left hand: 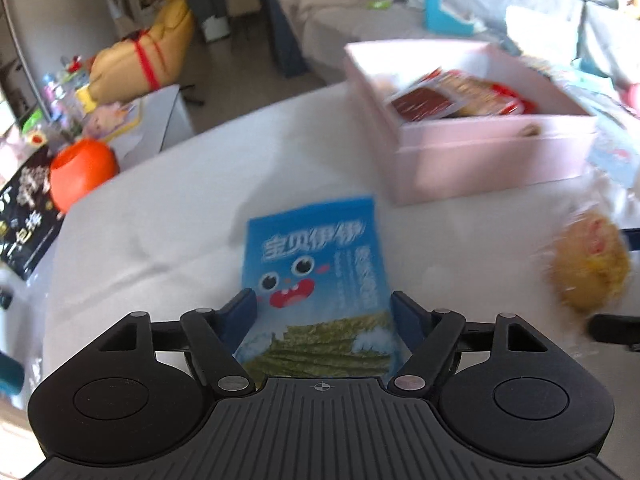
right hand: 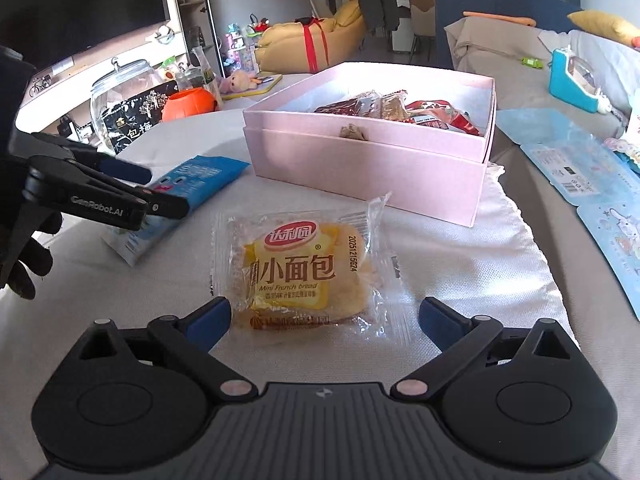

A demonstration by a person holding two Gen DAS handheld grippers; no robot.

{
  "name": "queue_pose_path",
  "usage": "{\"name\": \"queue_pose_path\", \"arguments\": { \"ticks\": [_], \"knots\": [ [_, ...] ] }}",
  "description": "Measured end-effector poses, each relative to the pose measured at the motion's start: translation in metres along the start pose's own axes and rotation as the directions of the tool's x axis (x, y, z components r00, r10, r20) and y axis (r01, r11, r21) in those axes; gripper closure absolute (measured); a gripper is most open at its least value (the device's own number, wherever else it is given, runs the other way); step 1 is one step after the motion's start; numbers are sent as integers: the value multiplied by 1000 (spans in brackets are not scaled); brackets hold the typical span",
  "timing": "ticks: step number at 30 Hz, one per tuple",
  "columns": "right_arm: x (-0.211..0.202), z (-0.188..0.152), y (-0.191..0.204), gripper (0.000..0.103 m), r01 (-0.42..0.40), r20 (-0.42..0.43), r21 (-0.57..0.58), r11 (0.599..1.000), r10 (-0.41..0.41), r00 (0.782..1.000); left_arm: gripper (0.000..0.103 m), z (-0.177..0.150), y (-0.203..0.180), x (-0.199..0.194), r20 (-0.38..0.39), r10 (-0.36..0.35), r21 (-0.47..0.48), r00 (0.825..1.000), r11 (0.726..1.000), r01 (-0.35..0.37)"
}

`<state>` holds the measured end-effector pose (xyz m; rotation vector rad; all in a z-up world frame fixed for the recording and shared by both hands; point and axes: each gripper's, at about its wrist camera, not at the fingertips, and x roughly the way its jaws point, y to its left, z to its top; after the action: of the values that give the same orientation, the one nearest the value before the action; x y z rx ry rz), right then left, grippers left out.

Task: Organize snacks
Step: 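Grasp the blue seaweed bag with the left gripper while the right holds the bread pack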

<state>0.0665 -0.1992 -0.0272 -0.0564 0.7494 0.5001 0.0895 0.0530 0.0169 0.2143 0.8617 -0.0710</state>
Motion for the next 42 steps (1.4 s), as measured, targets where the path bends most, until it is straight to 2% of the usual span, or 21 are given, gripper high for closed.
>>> {"name": "queue_pose_path", "arguments": {
  "ticks": [2, 6, 9, 14, 17, 19, 24, 29, 32, 33, 37, 39, 42],
  "knots": [
    [0, 0, -1, 3, -1, 2, 3, 1000, 1, 1000, 17, 2, 3, 3, 5, 6, -5, 1000, 1000, -6],
    [0, -1, -1, 2, 1, 3, 3, 1000, -1, 1000, 16, 8, 22, 15, -6, -17, -119, 1000, 993, 16],
    [0, -1, 1, 0, 2, 0, -4, 1000, -2, 1000, 14, 10, 37, 21, -6, -63, -197, 998, 979, 60],
    [1, -1, 3, 0, 8, -5, -17, 1000, -8, 1000, 8, 10, 43, 23, -3, -113, -200, 994, 974, 110],
    [1, -1, 4, 0, 14, -4, -21, 1000, -14, 1000, 9, 7, 42, 22, -2, -140, -161, 990, 977, 137],
    [1, -1, 4, 0, 12, -3, -18, 1000, -12, 1000, 12, 1, 39, 16, 8, -147, -168, 989, 975, 146],
    [2, 2, 2, 0, 5, -23, -24, 1000, -6, 1000, 13, -21, 21, -8, 31, -210, -190, 977, 959, 212],
    [-4, 1, 2, 0, -23, -58, -47, 999, 21, 998, 13, -41, -3, -25, 48, -160, -159, 986, 973, 166],
    [-17, -4, 0, 0, -50, -87, -61, 997, 44, 995, 13, -46, -8, -27, 83, -126, -192, 989, 971, 140],
    [-19, -6, -1, 0, -36, -89, -73, 997, 29, 996, 13, -48, -8, -27, 94, -118, -215, 989, 967, 136],
    [-12, -3, -2, 0, 119, -103, -114, 986, -131, 986, 13, -47, -8, -29, 90, -123, -239, 988, 961, 141],
    [-9, 5, -9, 1, 140, -111, -64, 988, -146, 983, 13, -49, -6, -32, 88, -142, -245, 986, 956, 159],
    [-1, 17, -17, 1, 218, -112, 2, 976, -216, 970, 13, -54, -8, -35, 93, -143, -238, 985, 958, 162]
  ]
}}
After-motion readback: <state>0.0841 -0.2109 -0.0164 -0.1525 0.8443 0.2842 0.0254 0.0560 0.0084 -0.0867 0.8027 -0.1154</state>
